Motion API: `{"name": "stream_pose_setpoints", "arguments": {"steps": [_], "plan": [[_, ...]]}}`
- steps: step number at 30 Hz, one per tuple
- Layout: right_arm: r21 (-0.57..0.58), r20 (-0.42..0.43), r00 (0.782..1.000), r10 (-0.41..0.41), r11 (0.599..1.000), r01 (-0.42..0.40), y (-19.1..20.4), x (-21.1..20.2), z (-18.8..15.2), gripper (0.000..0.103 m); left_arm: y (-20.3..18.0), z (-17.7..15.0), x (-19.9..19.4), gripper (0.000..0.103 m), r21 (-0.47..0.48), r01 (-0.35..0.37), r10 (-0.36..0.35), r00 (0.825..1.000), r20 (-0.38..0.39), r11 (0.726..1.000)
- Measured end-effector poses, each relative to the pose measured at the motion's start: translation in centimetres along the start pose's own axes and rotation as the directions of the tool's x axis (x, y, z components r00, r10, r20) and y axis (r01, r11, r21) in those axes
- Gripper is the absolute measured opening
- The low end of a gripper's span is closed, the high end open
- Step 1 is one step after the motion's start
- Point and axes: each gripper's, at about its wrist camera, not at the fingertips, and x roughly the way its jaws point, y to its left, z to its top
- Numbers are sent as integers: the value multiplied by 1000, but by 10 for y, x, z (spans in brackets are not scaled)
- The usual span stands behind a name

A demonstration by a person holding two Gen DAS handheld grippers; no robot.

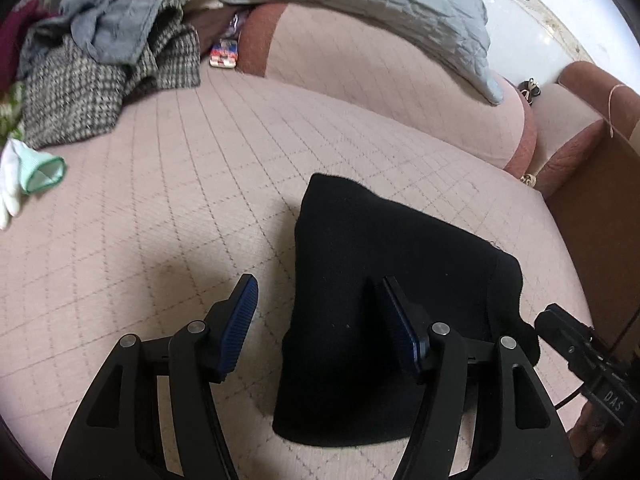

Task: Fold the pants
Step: 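Release the bundle and pull both grippers back from it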

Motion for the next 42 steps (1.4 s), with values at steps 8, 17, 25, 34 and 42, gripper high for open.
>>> {"name": "stream_pose_setpoints", "arguments": {"steps": [8,17,25,34,42], "plan": [[-51,5,999,-32,998,32,30,-6,-8,54,-12,-12,-24,63,58,-61,57,997,61,996],[-63,20,1000,-10,998,12,46,-21,-21,54,-26,-37,-54,63,116,-89,78,992,96,989],[-92,28,1000,-10,996,13,56,-32,-36,54,-30,-55,-72,63,131,-118,103,988,118,984],[-93,18,1000,3,996,-1,63,-38,-50,55,-29,-68,-83,63,128,-125,111,987,115,984],[-92,18,1000,1,996,1,70,-44,-57,55,-33,-72,-90,63,141,-118,102,988,120,983]]}}
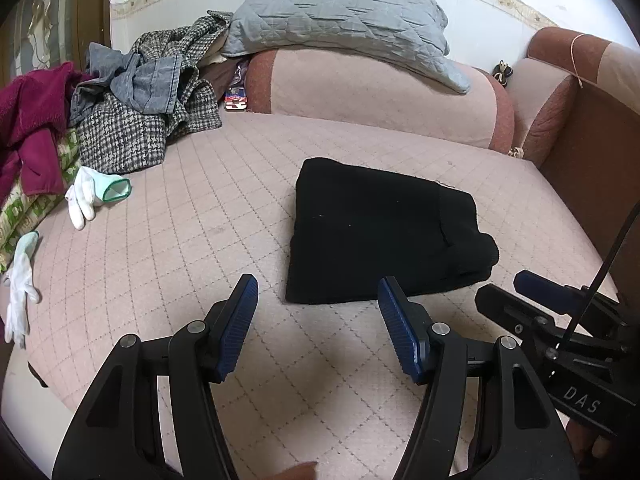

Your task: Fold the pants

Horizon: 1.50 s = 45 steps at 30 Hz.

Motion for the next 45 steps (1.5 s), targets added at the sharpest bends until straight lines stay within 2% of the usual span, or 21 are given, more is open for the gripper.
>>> {"name": "stream_pose_setpoints", "arguments": {"steps": [45], "plan": [[3,-27,1000,11,1000,-11,8,6,-5,55,-9,-5,6,63,5,-3,3,999,-34,1000]]}}
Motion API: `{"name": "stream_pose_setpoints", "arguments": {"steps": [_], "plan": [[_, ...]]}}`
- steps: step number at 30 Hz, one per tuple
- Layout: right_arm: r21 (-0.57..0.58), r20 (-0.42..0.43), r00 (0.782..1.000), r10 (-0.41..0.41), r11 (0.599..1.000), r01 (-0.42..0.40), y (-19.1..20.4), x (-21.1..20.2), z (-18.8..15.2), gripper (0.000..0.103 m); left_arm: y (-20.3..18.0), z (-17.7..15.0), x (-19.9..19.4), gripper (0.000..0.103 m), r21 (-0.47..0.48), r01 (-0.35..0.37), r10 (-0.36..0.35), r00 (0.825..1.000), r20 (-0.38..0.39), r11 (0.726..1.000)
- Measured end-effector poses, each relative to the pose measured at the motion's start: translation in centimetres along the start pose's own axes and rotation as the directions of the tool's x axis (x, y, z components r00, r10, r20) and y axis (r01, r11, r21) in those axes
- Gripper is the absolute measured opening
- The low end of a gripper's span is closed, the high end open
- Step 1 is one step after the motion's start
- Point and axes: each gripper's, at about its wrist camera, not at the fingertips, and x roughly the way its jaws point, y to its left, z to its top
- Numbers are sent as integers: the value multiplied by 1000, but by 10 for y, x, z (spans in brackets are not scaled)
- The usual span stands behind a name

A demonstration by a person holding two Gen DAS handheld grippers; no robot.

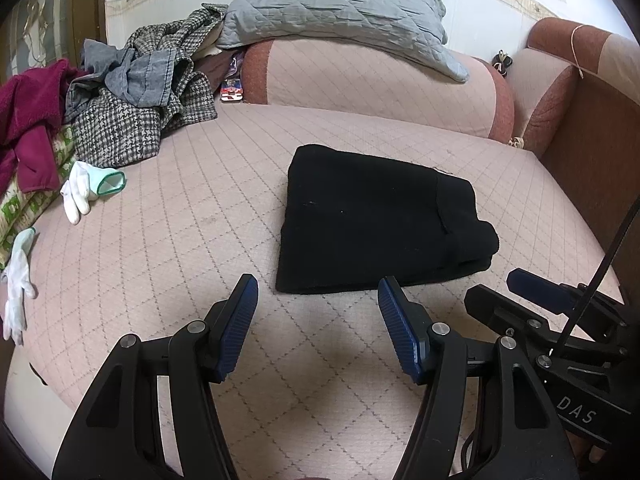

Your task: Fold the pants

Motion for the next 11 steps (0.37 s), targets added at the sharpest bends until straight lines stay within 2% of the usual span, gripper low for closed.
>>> {"name": "stream_pose_setpoints", "arguments": {"steps": [6,11], "plan": [[6,-4,1000,3,1000,-3,-2,-1,-3,55,-4,-5,-1,63,4,13,-13,1000,16,1000],[13,-3,1000,1,1000,-1,-6,-5,-7,55,-12,-10,-3,63,13,21,-21,1000,-11,1000]]}}
